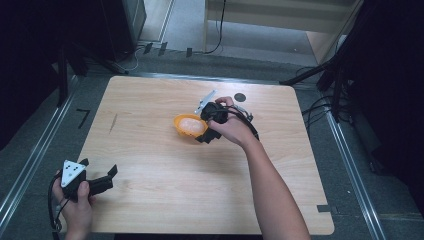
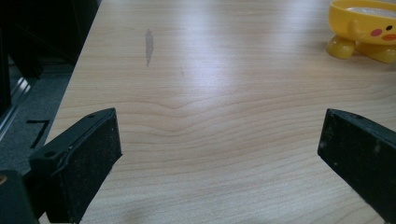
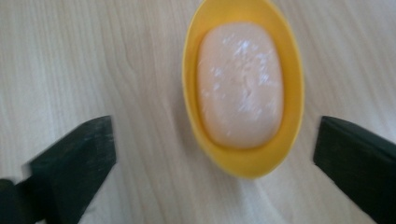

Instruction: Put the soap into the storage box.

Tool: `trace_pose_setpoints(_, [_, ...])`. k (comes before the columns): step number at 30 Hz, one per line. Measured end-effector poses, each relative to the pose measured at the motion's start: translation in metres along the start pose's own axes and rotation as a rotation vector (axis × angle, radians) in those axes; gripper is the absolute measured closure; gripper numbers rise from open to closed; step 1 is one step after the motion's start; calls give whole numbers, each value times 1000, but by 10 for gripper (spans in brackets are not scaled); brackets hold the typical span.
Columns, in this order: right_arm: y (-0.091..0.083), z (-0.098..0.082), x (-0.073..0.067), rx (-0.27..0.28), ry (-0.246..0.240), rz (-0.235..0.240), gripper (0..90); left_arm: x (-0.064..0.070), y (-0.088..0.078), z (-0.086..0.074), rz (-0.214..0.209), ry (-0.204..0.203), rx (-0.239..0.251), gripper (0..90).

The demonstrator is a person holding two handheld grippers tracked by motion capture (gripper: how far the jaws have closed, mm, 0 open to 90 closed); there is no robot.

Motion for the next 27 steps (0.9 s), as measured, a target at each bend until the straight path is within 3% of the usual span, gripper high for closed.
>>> trace_pose_setpoints(27, [-22, -59, -29, 60, 77, -68, 0, 1, 0, 0, 3, 10, -8, 0])
Point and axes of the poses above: each handheld gripper's, and its own axes: y roughly forward along the jaws, z roughly out of its top, x roughly to its right, the point moved 4 cm from there along y, roughly forward along the jaws
